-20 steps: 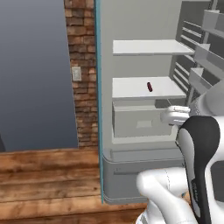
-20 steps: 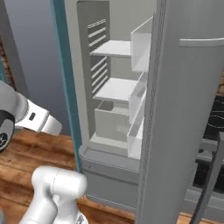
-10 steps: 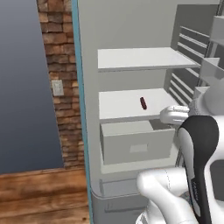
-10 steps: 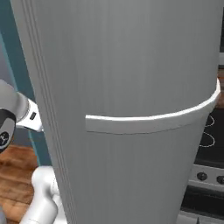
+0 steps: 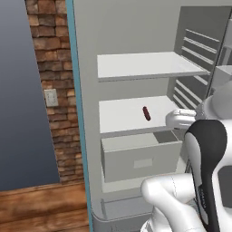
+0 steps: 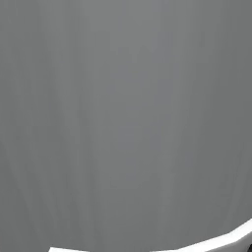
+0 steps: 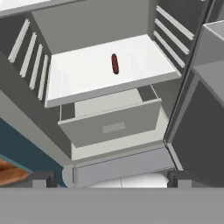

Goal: Retrieve the sausage and cheese from the fridge and place them on the cutting board on the counter.

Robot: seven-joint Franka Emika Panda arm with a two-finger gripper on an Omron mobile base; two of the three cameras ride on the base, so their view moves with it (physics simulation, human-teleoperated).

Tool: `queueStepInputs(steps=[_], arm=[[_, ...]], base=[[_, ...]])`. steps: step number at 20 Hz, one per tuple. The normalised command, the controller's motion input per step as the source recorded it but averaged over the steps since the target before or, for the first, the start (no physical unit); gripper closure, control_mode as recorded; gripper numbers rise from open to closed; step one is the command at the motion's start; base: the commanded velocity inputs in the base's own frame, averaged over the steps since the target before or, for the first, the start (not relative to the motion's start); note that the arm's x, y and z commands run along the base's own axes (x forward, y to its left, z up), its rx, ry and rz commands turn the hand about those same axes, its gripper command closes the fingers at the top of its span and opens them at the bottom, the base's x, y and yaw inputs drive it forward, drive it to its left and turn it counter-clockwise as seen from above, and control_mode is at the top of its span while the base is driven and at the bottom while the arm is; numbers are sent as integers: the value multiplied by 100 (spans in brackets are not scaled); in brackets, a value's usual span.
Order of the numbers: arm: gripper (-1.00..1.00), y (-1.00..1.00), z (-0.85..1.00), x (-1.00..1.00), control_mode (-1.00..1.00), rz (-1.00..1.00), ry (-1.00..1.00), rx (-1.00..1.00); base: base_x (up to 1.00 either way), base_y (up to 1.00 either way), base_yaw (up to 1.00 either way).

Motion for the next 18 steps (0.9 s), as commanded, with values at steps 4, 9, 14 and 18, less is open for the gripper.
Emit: queueStepInputs(steps=[4,9,14,18], arm=[[-100,0,0,0,100,0,0,0],[-100,0,-13,22,-100,0,5,0],[-100,0,-28,36,-100,0,12,-2],[-100,0,-26,29,-100,0,8,-1]], base=[[78,0,-13],[5,0,-1],[0,0,0],[0,0,0]])
